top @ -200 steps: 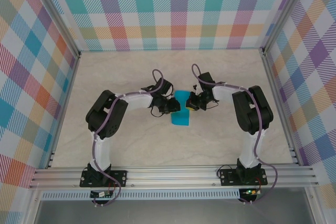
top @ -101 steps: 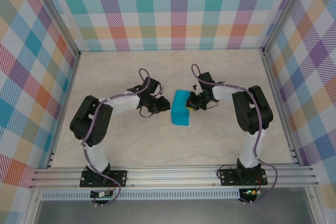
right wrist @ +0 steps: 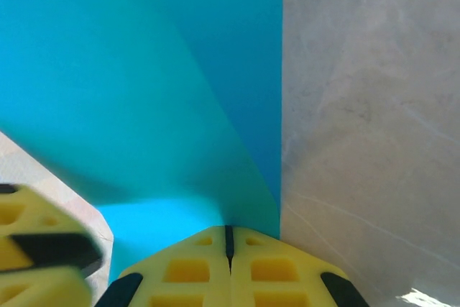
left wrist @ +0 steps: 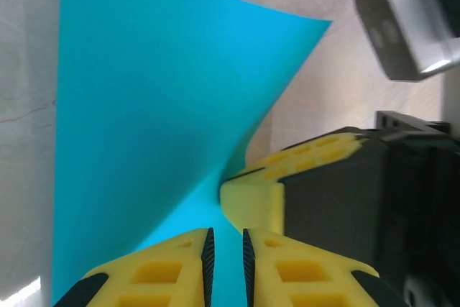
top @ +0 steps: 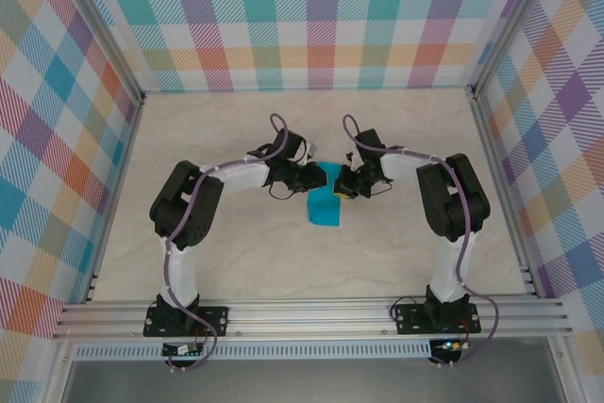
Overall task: Fold a paper plane with a square sheet of paper (fold left side to right side)
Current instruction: First fold the square sheet of paper in half at the center of the table.
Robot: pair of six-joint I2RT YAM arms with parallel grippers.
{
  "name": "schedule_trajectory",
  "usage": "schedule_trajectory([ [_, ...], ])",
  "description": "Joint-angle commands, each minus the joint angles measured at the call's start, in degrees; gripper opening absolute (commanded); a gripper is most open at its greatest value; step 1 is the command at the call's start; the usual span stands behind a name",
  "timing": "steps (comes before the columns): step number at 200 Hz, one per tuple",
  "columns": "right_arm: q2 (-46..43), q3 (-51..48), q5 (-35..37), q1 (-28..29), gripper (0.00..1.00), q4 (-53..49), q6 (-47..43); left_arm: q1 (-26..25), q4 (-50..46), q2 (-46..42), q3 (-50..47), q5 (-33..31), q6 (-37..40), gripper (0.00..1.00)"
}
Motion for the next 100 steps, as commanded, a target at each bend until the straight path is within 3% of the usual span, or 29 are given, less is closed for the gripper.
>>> schedule_trajectory([
  [1, 4.88, -1.89, 6.79, 0.61, 0.0, -7.7, -1.05, -0.23, -0.52, 1.97, 2.49, -0.05, -0.22, 0.2],
  [100, 5.92, -0.97, 8.17, 0.64, 0.0, -9.47, -2.1, 1.05, -3.63, 6.72, 5.3, -7.07, 1.22, 0.2],
])
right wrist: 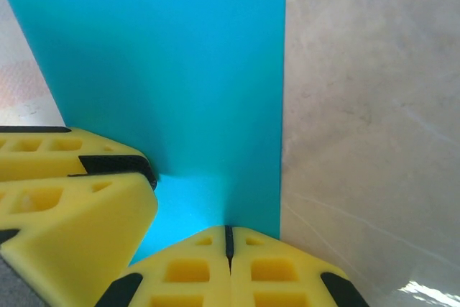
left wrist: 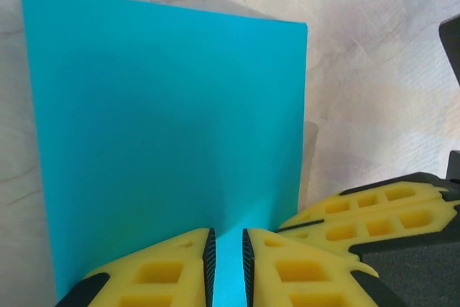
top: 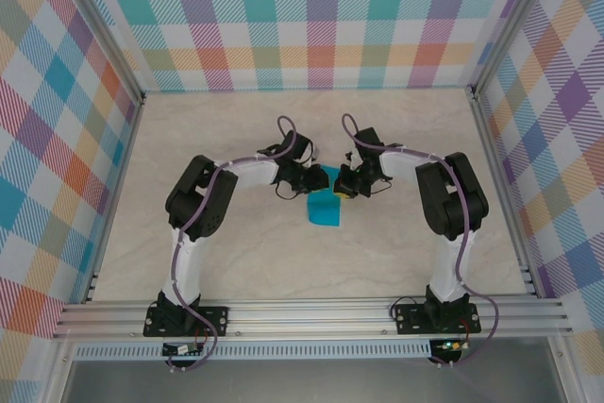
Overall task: Fold a paper plane with a square sheet of paper (fold left side to right side)
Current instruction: First fold the square sheet of paper in half at the center of the table.
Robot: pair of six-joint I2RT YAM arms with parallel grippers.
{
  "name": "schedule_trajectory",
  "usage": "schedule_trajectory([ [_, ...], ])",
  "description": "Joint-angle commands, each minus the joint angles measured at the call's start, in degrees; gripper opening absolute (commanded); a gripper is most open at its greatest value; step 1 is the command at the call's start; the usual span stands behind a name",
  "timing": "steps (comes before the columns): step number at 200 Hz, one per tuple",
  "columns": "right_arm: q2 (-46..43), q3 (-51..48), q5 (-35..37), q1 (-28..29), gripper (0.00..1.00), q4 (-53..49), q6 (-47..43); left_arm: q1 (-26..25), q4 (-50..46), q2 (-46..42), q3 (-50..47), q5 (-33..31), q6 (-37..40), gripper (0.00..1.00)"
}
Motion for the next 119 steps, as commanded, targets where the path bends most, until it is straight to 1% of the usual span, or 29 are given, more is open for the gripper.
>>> schedule_trajectory([
  [1, 5.09, -2.56, 7.98, 0.57, 0.0, -7.27, -1.69, 1.0, -1.57, 1.71, 0.94, -3.58, 0.72, 0.2],
  [47, 5.05, -2.65, 8.09, 0.62, 0.0, -7.47, -1.95, 3.3, 0.89, 1.88, 0.9, -4.04, -0.25, 0.2],
  [90, 4.7, -2.83, 7.91, 0.57, 0.0, -7.37, -1.92, 5.52, 1.34, 4.02, 5.66, -3.46, -1.03, 0.2],
  [119, 4.48, -2.91, 7.82, 0.62, 0.0, -7.37, -1.82, 6.34, 1.38, 7.35, 9.53, -2.61, -1.59, 0.2],
])
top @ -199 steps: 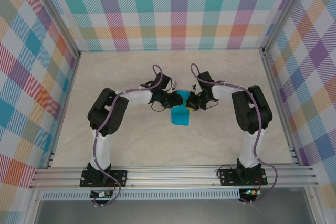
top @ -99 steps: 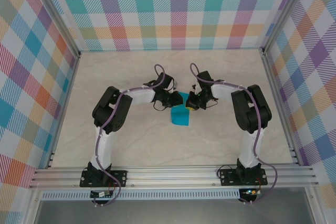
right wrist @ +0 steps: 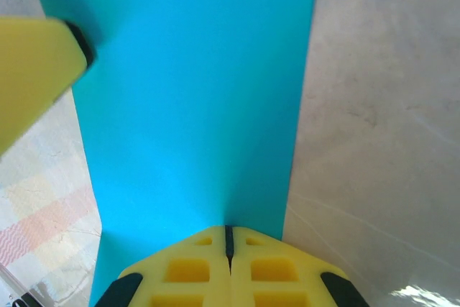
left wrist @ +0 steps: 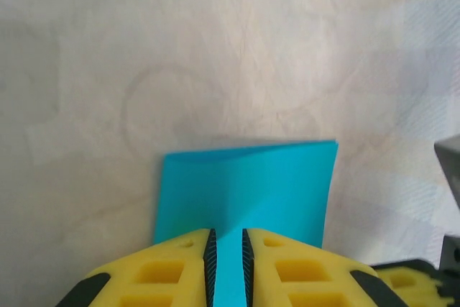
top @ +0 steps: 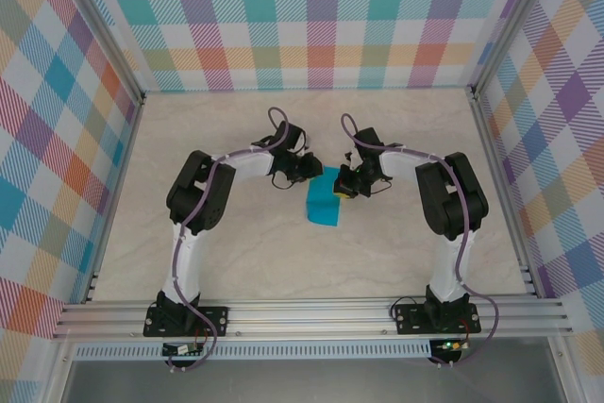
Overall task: Fold a paper plane with a square sheet of paper (fold left side to right side)
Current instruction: First fold the square sheet of paper in half at the center of the table.
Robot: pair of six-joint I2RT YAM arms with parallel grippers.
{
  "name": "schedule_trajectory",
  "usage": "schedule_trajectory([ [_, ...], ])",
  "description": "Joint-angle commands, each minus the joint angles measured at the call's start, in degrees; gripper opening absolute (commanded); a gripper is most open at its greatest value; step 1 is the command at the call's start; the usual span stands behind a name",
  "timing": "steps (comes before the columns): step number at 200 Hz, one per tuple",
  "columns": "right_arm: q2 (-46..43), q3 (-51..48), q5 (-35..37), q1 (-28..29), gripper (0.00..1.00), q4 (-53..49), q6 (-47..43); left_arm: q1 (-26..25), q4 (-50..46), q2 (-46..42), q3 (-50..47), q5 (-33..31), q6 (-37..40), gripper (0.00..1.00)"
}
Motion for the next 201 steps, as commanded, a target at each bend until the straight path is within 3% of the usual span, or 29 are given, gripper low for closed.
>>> schedule_trajectory([
  [1, 4.47, -2.89, 7.82, 0.65, 0.0, -7.27, -0.85, 1.77, 1.06, 3.48, 3.54, -1.77, -0.71, 0.2],
  [127, 3.56, -3.2, 8.17, 0.66, 0.0, -7.72, -0.71, 3.59, 3.24, 11.58, 14.77, 1.53, -4.5, 0.2],
  [152, 3.56, -3.12, 7.83, 0.66, 0.0, -7.51, -0.64, 4.52, 3.68, 7.16, 11.77, 1.48, -3.05, 0.21],
  [201, 3.29, -2.94, 7.34, 0.75, 0.0, -7.04, -0.57, 4.71, 6.37, -8.59, -2.97, 0.86, -0.37, 0.23],
])
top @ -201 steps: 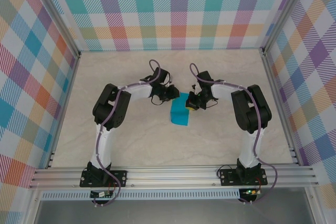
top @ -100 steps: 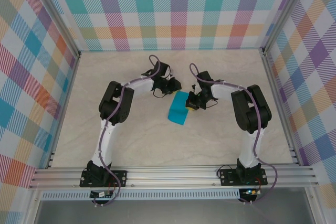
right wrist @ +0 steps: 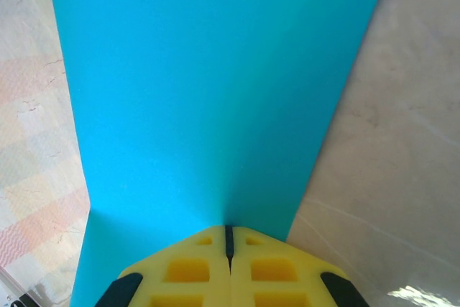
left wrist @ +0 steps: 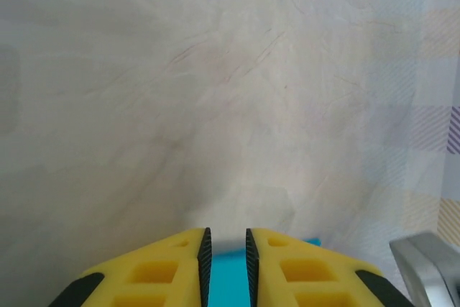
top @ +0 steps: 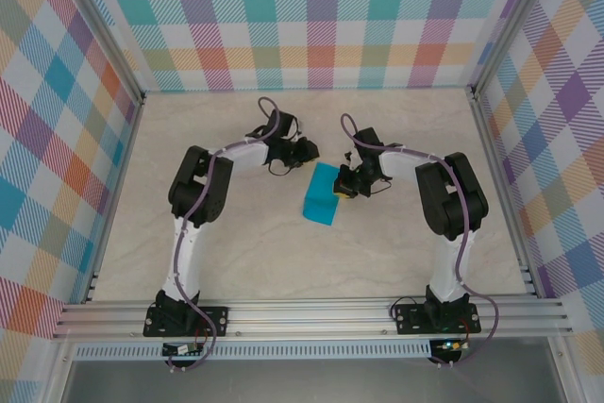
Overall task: Fold a paper plane with a square sheet of paper (fold left side to right side)
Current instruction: First fold the square sheet of paper in half at the center of the table, then hold the square sheet of paper at the center of the table.
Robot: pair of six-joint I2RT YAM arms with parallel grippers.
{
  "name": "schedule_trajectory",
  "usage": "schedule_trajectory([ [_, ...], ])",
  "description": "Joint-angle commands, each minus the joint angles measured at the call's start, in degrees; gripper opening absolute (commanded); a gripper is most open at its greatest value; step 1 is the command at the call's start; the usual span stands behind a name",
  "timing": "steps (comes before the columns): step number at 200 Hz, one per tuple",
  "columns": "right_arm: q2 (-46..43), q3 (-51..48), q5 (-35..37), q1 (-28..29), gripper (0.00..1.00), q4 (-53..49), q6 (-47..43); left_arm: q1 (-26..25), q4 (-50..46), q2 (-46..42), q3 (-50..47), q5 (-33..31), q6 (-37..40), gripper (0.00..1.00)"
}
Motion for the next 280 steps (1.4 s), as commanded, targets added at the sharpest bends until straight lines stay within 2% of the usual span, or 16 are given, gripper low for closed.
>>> schedule_trajectory([
  [1, 3.4, -2.87, 7.08, 0.68, 0.0, -6.94, -0.56, 0.64, 3.33, -9.39, -6.02, -0.59, 2.07, 0.23],
  [47, 3.62, -2.74, 7.31, 0.7, 0.0, -7.17, -0.64, -4.76, 9.33, -12.92, -17.21, 1.22, 0.14, 0.22],
  [100, 3.47, -2.64, 6.99, 0.89, 0.01, -6.89, -0.63, -6.51, 8.39, -8.47, -16.96, -0.58, 0.38, 0.21],
  [125, 2.35, -2.9, 3.4, 0.85, 0.01, -3.99, -0.49, -7.12, 6.14, -7.22, -16.49, -1.76, 1.93, 0.21],
  [142, -0.02, -2.3, -0.65, 0.51, 0.0, -1.99, -0.29, -7.67, 4.2, -6.66, -16.65, -3.32, 3.12, 0.2],
  [191, -6.63, 3.32, -1.92, -3.24, 0.02, -2.52, -0.47, -8.29, 4.65, -6.39, -18.36, -4.21, 3.12, 0.2],
  [235, 0.77, 10.62, -6.74, -3.93, 0.01, 2.2, 2.94, -8.56, 4.79, -6.24, -18.09, -4.37, 3.03, 0.19],
  [280, 8.85, 18.5, -8.1, -1.8, 0.01, 0.06, 2.0, -8.73, 4.73, -6.39, -17.92, -4.48, 3.01, 0.19],
])
